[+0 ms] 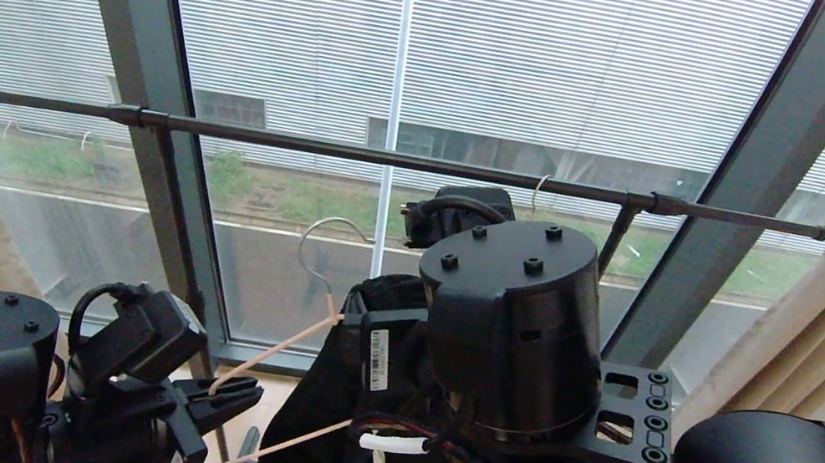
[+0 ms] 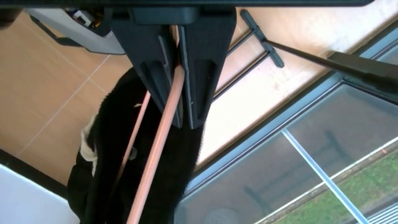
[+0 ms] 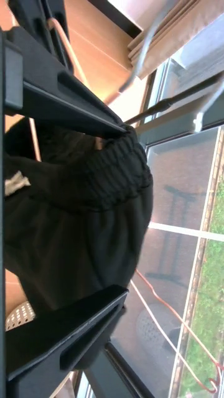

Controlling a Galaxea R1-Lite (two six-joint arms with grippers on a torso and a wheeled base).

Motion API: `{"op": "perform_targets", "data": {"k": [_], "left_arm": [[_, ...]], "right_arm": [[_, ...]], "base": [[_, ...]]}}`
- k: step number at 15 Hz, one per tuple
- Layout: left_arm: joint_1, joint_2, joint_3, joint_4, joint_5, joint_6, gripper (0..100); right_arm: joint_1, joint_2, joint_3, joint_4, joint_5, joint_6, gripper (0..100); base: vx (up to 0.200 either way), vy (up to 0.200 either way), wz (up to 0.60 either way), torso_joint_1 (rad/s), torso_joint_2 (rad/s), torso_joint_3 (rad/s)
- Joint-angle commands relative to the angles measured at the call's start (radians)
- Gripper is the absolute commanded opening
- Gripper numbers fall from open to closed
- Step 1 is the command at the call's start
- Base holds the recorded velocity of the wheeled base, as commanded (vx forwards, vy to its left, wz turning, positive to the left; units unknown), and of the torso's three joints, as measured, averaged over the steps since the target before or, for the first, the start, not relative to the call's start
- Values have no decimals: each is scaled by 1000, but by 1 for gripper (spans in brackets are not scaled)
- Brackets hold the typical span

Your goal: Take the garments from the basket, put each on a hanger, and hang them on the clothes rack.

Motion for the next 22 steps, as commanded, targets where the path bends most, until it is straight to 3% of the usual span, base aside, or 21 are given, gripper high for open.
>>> {"op": "perform_targets", "data": {"k": [1,9,12,13,15,17,18,19,21,22], "left_arm": [[20,3,-8,0,1,-3,0],[36,0,-5,0,-6,-3,0],[57,-4,3,0,-24,-1,0],[79,-5,6,0,-56,5,0],[86,-5,13,0,-78,6,0],[85,-17,18,0,-81,8,0],[83,-23,19,0,-81,8,0],[82,-34,24,0,-82,8,0],[80,-57,33,0,-111,8,0],[79,-65,39,0,-116,9,0]], "right_arm": [[10,-11,10,0,1,-1,100],[15,-30,32,5,4,-15,100],[-14,-91,118,-4,81,-119,100],[-65,-146,171,-3,170,-189,100],[-125,-211,214,5,259,-284,100],[-252,-271,243,19,490,-512,100],[-284,-272,237,46,543,-558,100],[-323,-272,206,117,633,-638,100],[-389,-244,95,307,899,-796,100],[-415,-218,48,359,972,-851,100]], "base": [[0,0,0,0,0,0],[0,0,0,0,0,0],[0,0,0,0,0,0],[0,0,0,0,0,0],[0,0,0,0,0,0],[0,0,0,0,0,0],[0,0,0,0,0,0],[0,0,0,0,0,0],[0,0,0,0,0,0],[0,0,0,0,0,0]]}}
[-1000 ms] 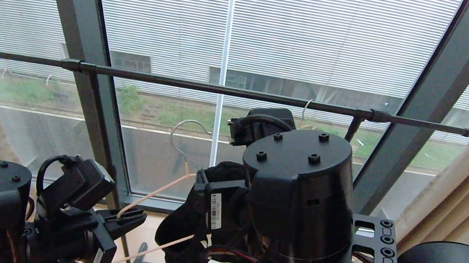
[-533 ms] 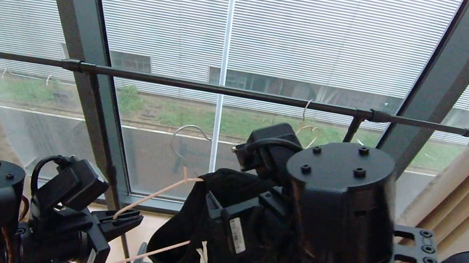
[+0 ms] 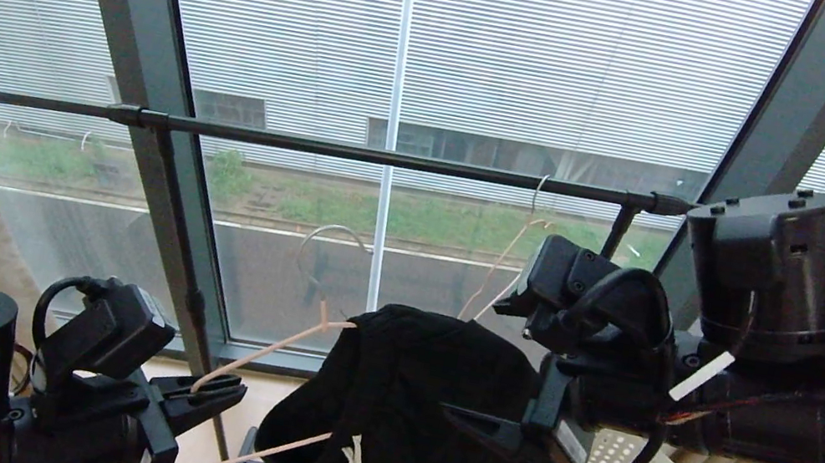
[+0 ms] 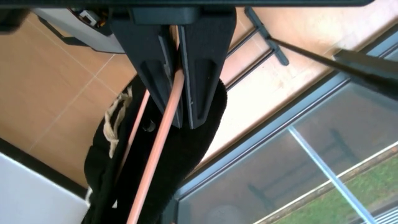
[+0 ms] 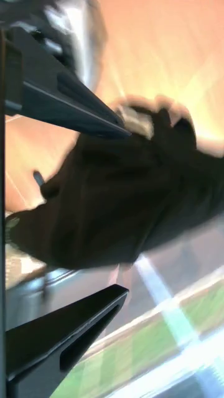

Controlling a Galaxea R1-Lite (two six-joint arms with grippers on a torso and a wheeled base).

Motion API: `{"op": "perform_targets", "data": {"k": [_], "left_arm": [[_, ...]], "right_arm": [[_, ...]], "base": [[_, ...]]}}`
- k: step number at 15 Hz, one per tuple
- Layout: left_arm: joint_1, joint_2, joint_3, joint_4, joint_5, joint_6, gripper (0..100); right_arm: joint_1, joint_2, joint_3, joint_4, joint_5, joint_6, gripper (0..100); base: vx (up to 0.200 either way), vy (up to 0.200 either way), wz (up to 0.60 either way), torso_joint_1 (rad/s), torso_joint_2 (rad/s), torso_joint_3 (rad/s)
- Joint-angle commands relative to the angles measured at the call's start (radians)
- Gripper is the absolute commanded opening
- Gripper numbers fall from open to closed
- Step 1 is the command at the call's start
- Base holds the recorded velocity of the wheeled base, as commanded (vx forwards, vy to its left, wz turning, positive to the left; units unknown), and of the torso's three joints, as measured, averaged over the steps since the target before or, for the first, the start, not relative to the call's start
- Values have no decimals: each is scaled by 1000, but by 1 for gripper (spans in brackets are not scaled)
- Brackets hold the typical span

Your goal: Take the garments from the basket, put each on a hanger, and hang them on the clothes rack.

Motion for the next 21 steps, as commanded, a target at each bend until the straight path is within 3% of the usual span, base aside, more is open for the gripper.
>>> {"op": "perform_targets", "data": {"k": [1,2,4,5,6,9,16,21], "left_arm": [[-4,-24,9,0,-3,4,0],[-16,-27,12,0,-2,6,0],[-38,-39,15,0,-2,6,0],[-58,-48,17,0,-2,6,0],[-64,-56,18,0,-2,6,0],[-70,-79,26,0,-2,6,0],[-87,-94,28,0,-2,6,0],[-92,-94,29,2,0,6,0]], "right_arm": [[-82,51,-112,86,106,-85,100],[-133,100,-191,163,232,-138,100],[-191,135,-273,280,342,-226,100],[-220,181,-366,427,439,-313,100],[-227,204,-409,493,473,-353,100],[-191,266,-451,528,502,-367,100],[-102,304,-409,533,500,-353,100],[-96,307,-412,524,500,-347,100]], "base": [[0,0,0,0,0,0],[0,0,0,0,0,0],[0,0,0,0,0,0],[0,0,0,0,0,0],[0,0,0,0,0,0],[0,0,0,0,0,0],[0,0,0,0,0,0],[0,0,0,0,0,0]]}}
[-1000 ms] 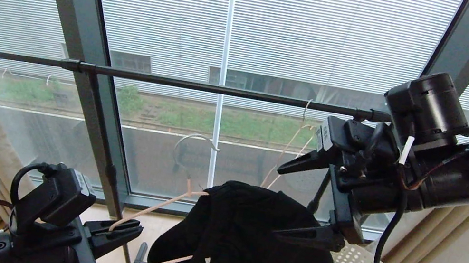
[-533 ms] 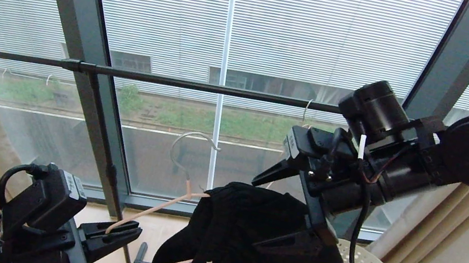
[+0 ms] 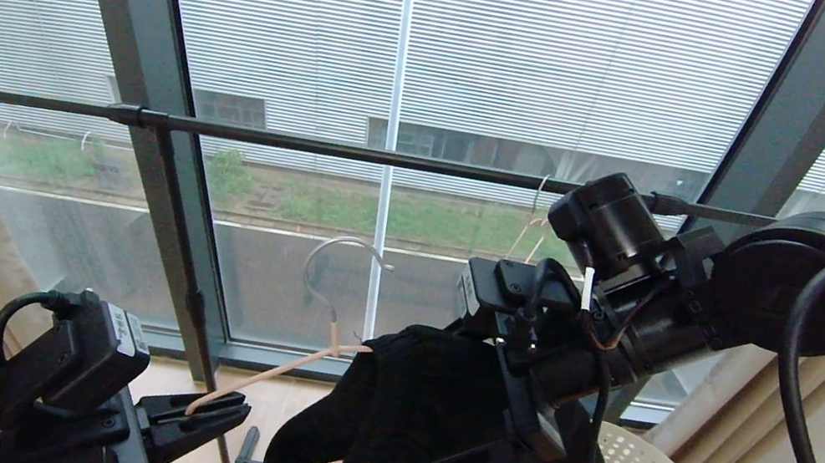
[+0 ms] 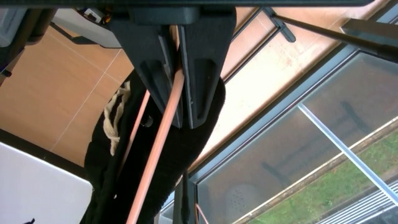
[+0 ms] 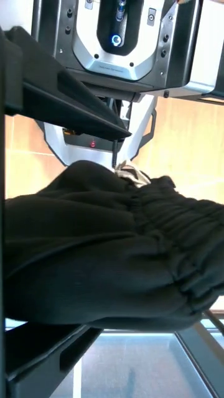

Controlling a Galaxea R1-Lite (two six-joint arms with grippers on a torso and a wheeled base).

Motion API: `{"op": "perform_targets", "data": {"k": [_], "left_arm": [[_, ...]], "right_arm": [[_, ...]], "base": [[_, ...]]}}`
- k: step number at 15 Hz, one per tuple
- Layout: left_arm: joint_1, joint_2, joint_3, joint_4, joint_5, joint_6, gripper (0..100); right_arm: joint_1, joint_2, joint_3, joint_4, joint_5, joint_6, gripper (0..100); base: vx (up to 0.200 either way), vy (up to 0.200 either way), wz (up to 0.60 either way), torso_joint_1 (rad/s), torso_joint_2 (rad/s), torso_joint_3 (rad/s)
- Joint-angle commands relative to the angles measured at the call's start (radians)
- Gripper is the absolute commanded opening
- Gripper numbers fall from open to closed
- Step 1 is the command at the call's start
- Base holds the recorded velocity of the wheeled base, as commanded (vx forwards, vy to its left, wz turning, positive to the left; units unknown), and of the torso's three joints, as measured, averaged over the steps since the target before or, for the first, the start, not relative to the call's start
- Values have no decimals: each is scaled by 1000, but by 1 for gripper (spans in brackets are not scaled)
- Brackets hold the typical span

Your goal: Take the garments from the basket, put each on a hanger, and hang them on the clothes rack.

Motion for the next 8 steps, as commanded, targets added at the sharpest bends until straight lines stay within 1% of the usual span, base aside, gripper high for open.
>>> {"op": "perform_targets", "data": {"k": [1,8], "left_arm": [[-3,0,-1,0,0,0,0],[-7,0,10,0,-2,0,0]], "right_arm": [[2,5,0,-1,-1,1,0],[2,-8,1,-1,-1,9,0]], "base": [[0,0,0,0,0,0],[0,0,0,0,0,0]]}}
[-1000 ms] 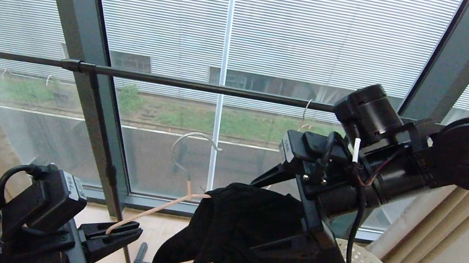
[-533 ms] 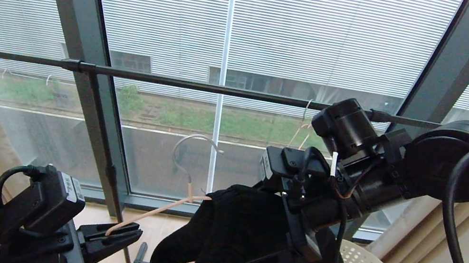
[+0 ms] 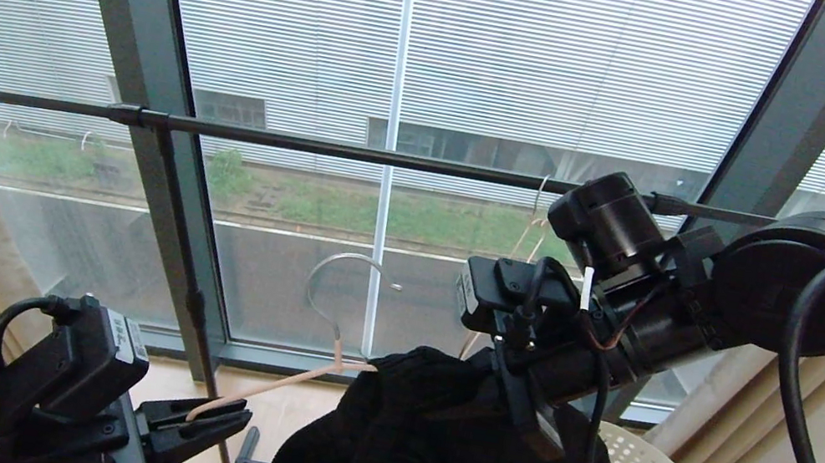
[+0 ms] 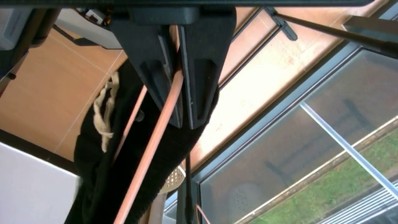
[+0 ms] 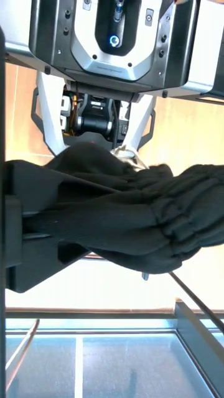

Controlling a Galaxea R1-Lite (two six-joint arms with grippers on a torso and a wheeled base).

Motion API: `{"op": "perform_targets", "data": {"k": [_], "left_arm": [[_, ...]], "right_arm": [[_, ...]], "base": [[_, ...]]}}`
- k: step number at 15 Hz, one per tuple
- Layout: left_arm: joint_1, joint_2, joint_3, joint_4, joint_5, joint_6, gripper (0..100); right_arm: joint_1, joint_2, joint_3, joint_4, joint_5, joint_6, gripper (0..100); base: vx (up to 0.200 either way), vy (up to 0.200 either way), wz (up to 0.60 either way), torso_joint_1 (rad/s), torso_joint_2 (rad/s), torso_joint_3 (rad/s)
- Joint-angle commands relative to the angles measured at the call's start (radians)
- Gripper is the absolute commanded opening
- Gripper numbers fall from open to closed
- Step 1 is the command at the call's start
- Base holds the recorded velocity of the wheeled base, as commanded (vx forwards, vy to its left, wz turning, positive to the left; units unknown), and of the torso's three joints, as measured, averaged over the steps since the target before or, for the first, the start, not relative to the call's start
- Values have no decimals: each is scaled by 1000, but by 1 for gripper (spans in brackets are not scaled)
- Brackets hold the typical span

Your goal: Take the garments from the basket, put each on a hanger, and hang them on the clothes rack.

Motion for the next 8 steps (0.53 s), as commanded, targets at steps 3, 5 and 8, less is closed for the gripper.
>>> {"op": "perform_targets", "data": {"k": [3,5,8], "left_arm": [[-16,3,2,2,1,-4,0],[-16,10,-1,2,2,-5,0],[-16,3,0,2,2,-5,100]], "right_arm": [[0,-5,2,-2,3,9,0],[-4,-6,5,-2,5,9,0],[-3,-29,30,-6,5,11,0]], "base": [[0,0,0,0,0,0],[0,0,0,0,0,0],[0,0,0,0,0,0]]}}
